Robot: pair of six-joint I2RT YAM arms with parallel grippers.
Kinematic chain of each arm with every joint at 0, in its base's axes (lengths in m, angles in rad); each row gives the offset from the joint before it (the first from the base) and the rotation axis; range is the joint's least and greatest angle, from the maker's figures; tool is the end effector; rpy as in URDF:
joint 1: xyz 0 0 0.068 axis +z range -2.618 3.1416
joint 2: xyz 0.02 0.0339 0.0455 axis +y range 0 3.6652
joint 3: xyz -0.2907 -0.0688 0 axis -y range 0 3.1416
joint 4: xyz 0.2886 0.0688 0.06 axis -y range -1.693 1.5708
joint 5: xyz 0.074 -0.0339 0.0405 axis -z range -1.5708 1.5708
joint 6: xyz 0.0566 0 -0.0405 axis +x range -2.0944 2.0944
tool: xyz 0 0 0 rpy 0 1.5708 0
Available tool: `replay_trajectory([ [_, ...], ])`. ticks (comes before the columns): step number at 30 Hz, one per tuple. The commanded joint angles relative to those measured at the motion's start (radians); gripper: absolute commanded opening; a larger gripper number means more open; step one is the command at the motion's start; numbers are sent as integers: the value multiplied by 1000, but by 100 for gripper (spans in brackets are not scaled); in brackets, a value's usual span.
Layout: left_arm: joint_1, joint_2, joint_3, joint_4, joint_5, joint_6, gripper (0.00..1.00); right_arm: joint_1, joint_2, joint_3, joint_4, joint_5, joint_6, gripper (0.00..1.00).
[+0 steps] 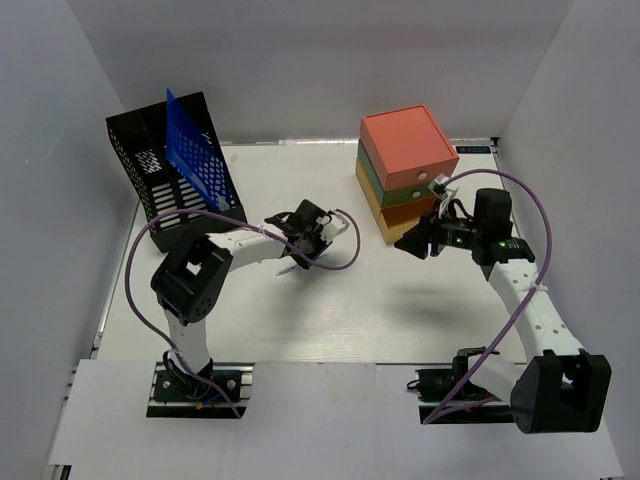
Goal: Organize the desk
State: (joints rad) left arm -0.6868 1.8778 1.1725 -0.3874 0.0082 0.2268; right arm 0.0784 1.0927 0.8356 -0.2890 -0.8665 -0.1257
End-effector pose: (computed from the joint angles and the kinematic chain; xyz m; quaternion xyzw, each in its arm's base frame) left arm 0.3296 -0.2708 0.1332 0.4294 0.8715 -0.0579 0.2296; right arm 0.2710 0.0646 0.2988 -0.2853 0.7660 0.3553 0.4535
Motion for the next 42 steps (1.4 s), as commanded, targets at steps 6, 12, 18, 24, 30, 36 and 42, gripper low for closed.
replay_trajectory([
  [6, 3, -14, -50, -1, -25, -6, 9, -38, -47, -6, 25, -40, 23, 52],
  [12, -31, -138, 50, 27, 140, -85, 0, -68, -96, -18, 63, 109, 75, 62],
  [18, -74, -246, 96, 200, 358, -26, 0, -150, -161, -44, 111, 230, 150, 0],
  [24, -94, -160, 234, 330, 429, 28, 0, -204, -261, -90, 177, 408, 216, 0],
  [30, -123, 10, 387, 481, 414, 0, 0, -256, -307, -110, 206, 465, 253, 0],
  [36, -143, 164, 487, 637, 378, -10, 0, -275, -303, -112, 208, 428, 261, 0],
  [42, -163, 302, 605, 719, 320, -18, 0, -287, -310, -121, 211, 367, 265, 0],
])
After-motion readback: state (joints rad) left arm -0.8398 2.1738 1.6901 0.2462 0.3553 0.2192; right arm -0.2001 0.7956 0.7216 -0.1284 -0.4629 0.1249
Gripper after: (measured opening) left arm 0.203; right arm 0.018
